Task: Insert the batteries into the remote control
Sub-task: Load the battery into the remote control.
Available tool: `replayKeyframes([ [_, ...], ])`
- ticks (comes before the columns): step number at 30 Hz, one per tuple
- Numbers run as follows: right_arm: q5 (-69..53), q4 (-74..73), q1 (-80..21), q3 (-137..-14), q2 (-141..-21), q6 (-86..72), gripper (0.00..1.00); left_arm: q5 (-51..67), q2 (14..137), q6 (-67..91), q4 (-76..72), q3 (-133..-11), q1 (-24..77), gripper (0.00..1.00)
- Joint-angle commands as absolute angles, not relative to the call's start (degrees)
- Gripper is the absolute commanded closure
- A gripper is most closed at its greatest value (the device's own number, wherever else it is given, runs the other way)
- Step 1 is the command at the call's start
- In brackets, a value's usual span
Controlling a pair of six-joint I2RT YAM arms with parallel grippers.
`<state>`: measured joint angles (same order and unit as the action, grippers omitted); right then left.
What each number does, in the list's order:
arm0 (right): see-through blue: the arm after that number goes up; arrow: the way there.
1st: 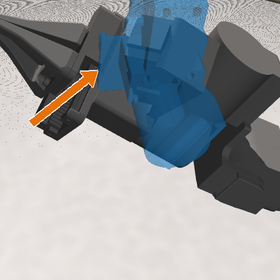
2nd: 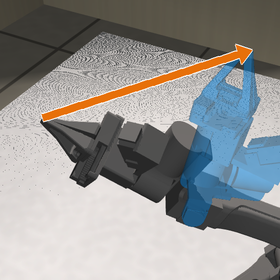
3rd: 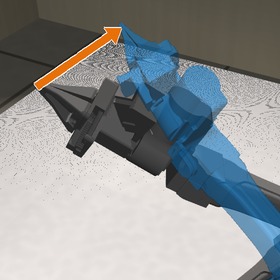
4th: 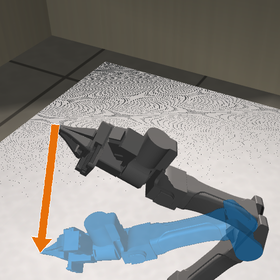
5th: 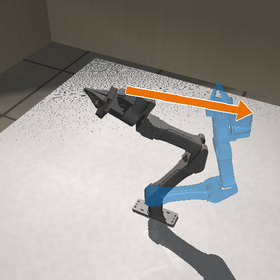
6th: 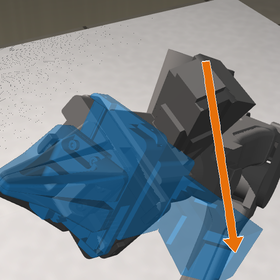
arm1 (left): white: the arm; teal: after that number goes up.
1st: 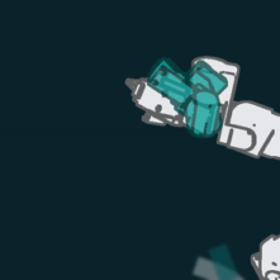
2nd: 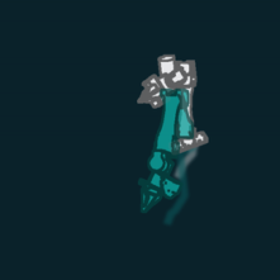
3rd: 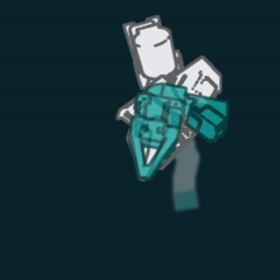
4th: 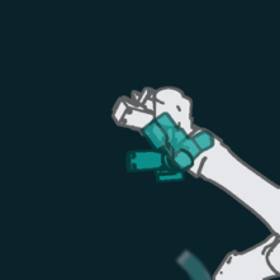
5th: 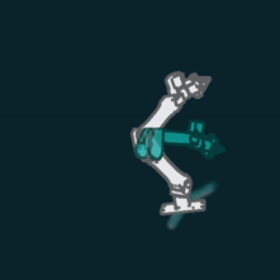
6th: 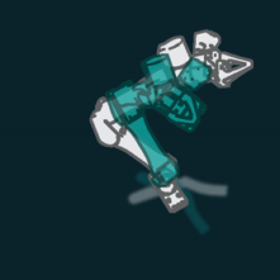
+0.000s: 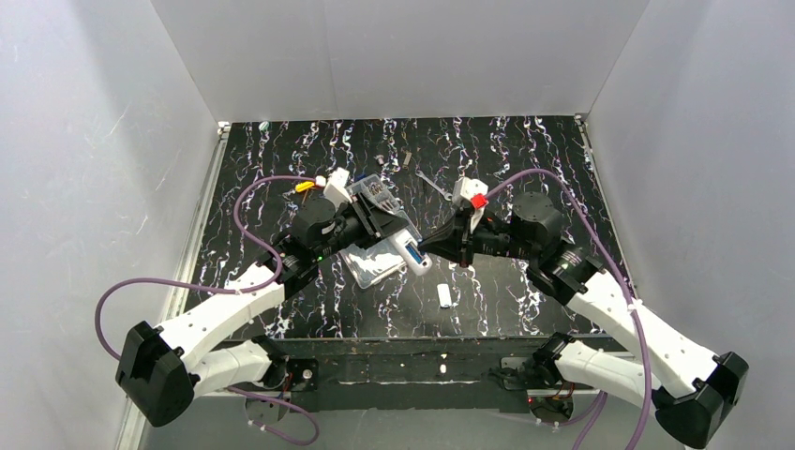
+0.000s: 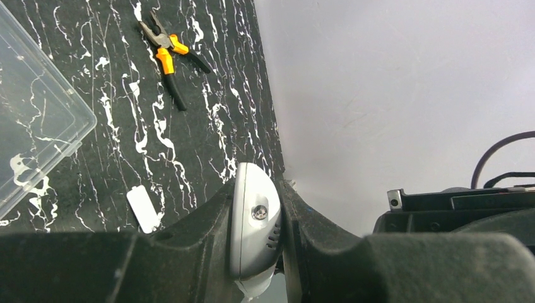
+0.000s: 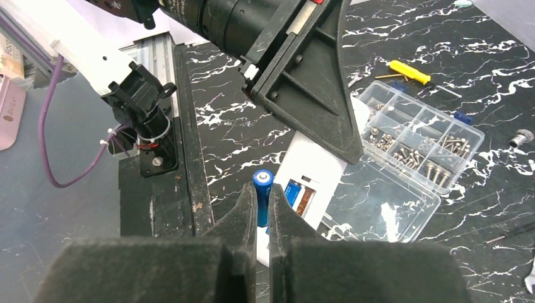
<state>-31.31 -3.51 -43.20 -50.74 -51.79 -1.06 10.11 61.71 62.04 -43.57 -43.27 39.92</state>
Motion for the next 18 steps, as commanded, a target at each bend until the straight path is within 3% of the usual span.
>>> replayKeyframes([
  [1, -31.6, 3.0, -44.0, -48.8, -52.5, -1.0, 0.99, 12.3, 60.8, 63.1, -48.4, -45.4, 40.0, 1.0],
  [18, -21.7, 2.3, -44.0, -48.7, -55.9, -0.6, 0.99, 13.9, 60.0, 62.0, -47.0, -45.5, 40.1, 1.0],
])
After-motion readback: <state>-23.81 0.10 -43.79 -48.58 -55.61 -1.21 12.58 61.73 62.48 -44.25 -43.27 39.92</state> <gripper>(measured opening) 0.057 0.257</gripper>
